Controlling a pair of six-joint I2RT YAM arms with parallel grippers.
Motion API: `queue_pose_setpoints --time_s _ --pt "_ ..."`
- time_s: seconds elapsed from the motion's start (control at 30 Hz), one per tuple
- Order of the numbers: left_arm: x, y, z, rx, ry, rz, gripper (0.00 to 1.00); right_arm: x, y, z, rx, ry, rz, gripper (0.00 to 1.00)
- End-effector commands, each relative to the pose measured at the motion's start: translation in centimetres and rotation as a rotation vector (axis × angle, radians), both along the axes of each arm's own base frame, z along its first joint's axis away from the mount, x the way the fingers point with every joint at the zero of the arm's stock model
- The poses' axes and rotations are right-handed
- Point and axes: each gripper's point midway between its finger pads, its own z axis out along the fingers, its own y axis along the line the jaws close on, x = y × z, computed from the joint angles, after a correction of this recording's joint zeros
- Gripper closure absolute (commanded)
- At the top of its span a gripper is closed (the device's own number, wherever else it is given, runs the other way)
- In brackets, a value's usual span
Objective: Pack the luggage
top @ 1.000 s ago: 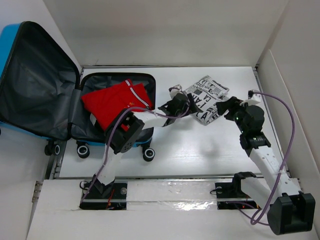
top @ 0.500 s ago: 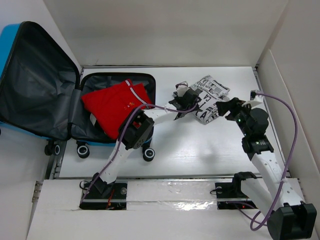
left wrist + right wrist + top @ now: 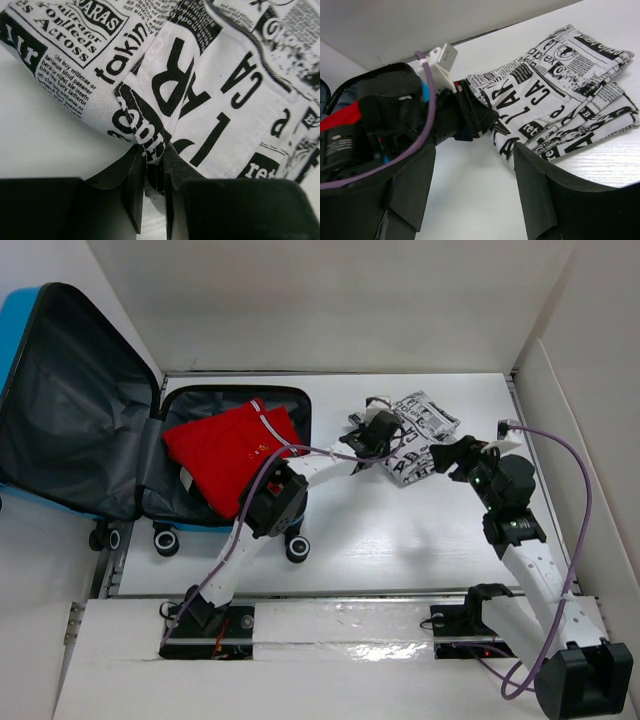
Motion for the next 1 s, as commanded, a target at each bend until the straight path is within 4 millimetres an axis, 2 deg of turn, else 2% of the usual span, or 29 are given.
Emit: queue_pose_setpoints --time_s 0.0,0.07,0.1,0.17,0.2,0.27,0.3,0.33,0.37,0.4,0.43,0.47,0.5,0.53,0.57,0.6,0.63,0.67,0.7,0.73,0.8,0.87,0.97 --pt "0.3 2.0 16.0 -0.05 -0.239 -0.069 1.0 0.1 0.0 0.9 -0.009 -0.034 0.009 0.31" --pt "-0.3 3.4 18.3 -0.044 -0.264 -0.088 1.0 0.1 -0.1 0.9 -0.008 -0.034 0.004 0.31" --pt "0.0 5.5 21.7 -0.069 -0.303 -0.069 1.0 0.1 -0.1 0.8 -0.008 -0.035 0.004 0.31" --pt "-0.3 7.9 23.0 -0.095 -0.295 -0.069 1.0 0.2 0.0 0.7 -0.008 -0.032 0.007 0.31" --pt "0.0 10.8 24.3 -0.132 -0.293 -0.042 1.0 0.3 0.1 0.7 -0.008 -0.034 0.01 0.31" --pt "0.3 14.1 25.1 -0.175 -0.285 -0.014 1.0 0.5 0.2 0.3 -0.009 -0.02 0.015 0.31" --pt "-0.2 16.2 27.0 -0.204 -0.308 0.011 1.0 0.5 0.2 0.2 -0.01 -0.016 0.016 0.31" --pt "0.5 19.6 25.0 -0.196 -0.266 0.07 1.0 0.5 0.3 0.2 -0.01 -0.014 0.024 0.31" --pt "0.5 21.5 24.5 -0.198 -0.256 0.098 1.0 0.6 0.3 0.2 -0.01 -0.011 0.026 0.31" --pt "0.0 23.7 25.4 -0.207 -0.27 0.131 1.0 0.5 0.4 0.2 -0.011 -0.012 0.029 0.31" --pt "0.3 27.7 22.6 -0.187 -0.216 0.214 1.0 0.5 0.4 0.3 -0.013 -0.012 0.029 0.31" --pt "-0.1 29.9 21.5 -0.183 -0.19 0.253 1.0 0.5 0.4 0.3 -0.012 -0.014 0.03 0.31" --pt "-0.9 31.9 22.1 -0.196 -0.204 0.285 1.0 0.3 0.4 0.4 -0.012 -0.017 0.029 0.31" --pt "-1.9 33.7 19.1 -0.188 -0.144 0.314 1.0 0.2 0.5 0.5 -0.01 -0.019 0.036 0.31" --pt "-2.1 37.8 18.4 -0.199 -0.141 0.406 1.0 0.2 0.5 0.6 -0.01 -0.024 0.036 0.31" --pt "-3.1 39.5 18.8 -0.22 -0.156 0.426 1.0 0.2 0.5 0.6 -0.009 -0.026 0.036 0.31" --pt "-4.2 40.9 16.2 -0.231 -0.105 0.449 1.0 0.2 0.6 0.5 -0.009 -0.024 0.044 0.31" --pt "-4.8 44.1 15.7 -0.24 -0.105 0.522 1.0 0.2 0.7 0.6 -0.007 -0.025 0.047 0.31" --pt "-5.6 45.3 15.6 -0.245 -0.111 0.546 1.0 0.2 0.7 0.6 -0.007 -0.025 0.051 0.31" --pt "-6.6 46.1 13.8 -0.237 -0.078 0.572 1.0 0.1 1.0 0.5 -0.004 -0.02 0.065 0.31" --pt "-7.6 47.8 12.7 -0.218 -0.057 0.631 1.0 0.1 1.1 0.6 -0.005 -0.022 0.073 0.31" --pt "-8.2 48.0 12.0 -0.201 -0.008 0.65 1.0 0.2 1.0 0.4 -0.006 -0.017 0.07 0.31" --pt "-8.9 49.0 11.9 -0.151 0.017 0.697 1.0 0.1 1.2 0.4 -0.005 -0.016 0.082 0.31"
